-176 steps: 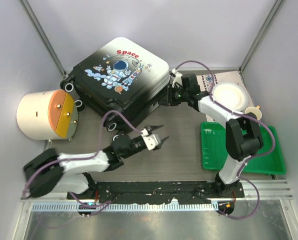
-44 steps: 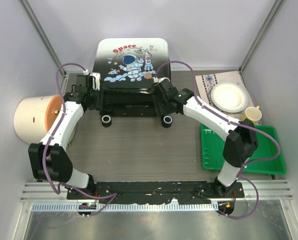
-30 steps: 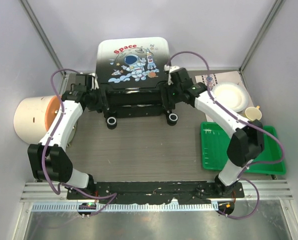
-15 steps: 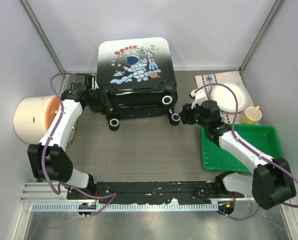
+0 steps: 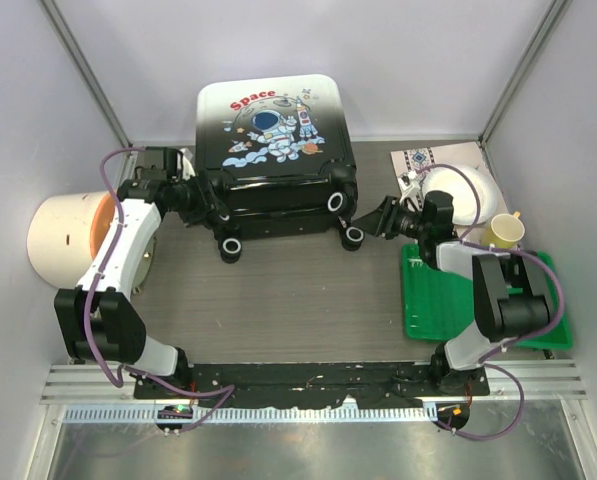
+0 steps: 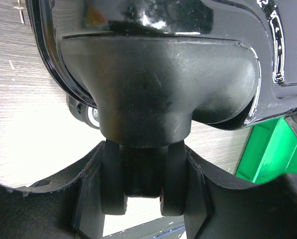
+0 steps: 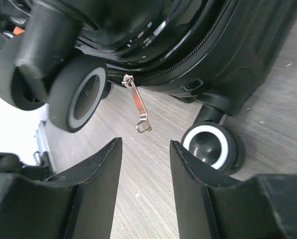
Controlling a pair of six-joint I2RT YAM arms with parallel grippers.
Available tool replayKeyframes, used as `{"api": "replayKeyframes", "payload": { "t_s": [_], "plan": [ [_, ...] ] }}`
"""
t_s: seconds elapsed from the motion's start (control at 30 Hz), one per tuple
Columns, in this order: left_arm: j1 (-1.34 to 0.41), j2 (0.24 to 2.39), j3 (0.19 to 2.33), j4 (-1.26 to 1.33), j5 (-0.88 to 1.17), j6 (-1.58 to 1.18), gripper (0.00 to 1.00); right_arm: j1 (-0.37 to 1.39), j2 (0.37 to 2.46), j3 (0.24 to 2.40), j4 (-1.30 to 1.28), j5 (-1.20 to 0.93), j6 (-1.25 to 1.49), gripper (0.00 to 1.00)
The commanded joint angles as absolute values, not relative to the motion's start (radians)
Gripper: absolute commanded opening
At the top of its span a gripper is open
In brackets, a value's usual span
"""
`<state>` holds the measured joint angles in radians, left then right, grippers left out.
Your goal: Open, take out, and arrange the luggage
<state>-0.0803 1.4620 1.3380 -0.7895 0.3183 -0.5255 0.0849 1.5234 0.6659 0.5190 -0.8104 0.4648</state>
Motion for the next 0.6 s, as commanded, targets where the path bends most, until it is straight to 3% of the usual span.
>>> {"api": "replayKeyframes", "payload": {
  "t_s": [0.0,0.57],
  "plan": [
    [-0.075,1.423,1.393,-0.586,0.476,-0.561,0.00,0.092,1.635,0.680,0.853,-0.946,0.664,0.50],
    [-0.067,1.411,1.384,-0.621,0.474,-0.554,0.00,0.138,1.890,0.735,1.285,-0.983,0.934,0.53]
  ]
}}
